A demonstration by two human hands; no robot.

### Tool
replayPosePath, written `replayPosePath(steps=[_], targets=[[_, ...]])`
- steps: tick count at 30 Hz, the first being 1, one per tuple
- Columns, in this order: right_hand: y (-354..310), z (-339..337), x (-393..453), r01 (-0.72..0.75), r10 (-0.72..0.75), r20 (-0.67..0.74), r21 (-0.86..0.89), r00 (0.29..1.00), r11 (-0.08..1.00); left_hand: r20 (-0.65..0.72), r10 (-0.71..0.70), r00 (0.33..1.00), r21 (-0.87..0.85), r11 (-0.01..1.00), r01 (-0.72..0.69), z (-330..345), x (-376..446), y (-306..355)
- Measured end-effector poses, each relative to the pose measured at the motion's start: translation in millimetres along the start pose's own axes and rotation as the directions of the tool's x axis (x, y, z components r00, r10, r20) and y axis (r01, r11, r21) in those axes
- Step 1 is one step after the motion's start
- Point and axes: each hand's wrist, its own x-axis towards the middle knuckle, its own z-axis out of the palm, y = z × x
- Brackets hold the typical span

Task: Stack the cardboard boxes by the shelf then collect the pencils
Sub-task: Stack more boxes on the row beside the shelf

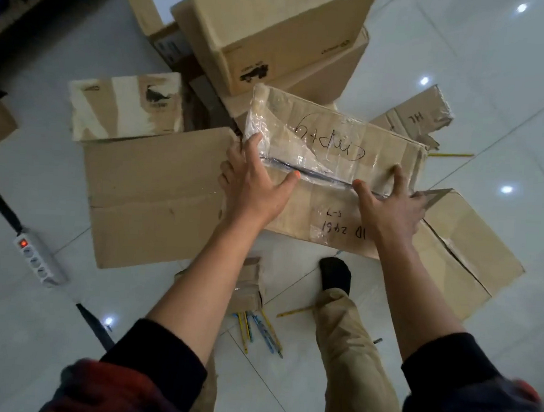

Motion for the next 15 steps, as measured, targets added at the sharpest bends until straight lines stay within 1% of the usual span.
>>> replayPosePath(steps=[3,6,8,10,13,15], targets=[[9,-1,17,-0.055,0.055,0.018,0.016,0.998,0.998,0.046,0.044,0.998,0.072,0.996,-0.048,15,22,21],[17,3,25,-0.114,0.113,0.015,0.014,0.993,0.993,0.123,0.11,0.986,0.166,0.978,-0.13,26,42,35],[22,5,28,-0.135,0.135,-0.005,0.008,0.991,0.991,0.187,0.147,0.971,0.194,0.964,-0.183,29,54,41],[24,7,30,-0.146,0.147,-0.024,0.019,0.989,0.989,0.25,0.149,0.957,0.164,0.967,-0.194,28,67,43],[24,11,34,-0.201,0.205,-0.028,0.106,0.978,0.974,0.335,0.149,0.93,0.068,0.981,-0.182,27,81,41],[26,15,30,-0.218,0.223,-0.02,0.147,0.975,0.965,0.381,0.157,0.911,0.062,0.979,-0.195,30,85,37]])
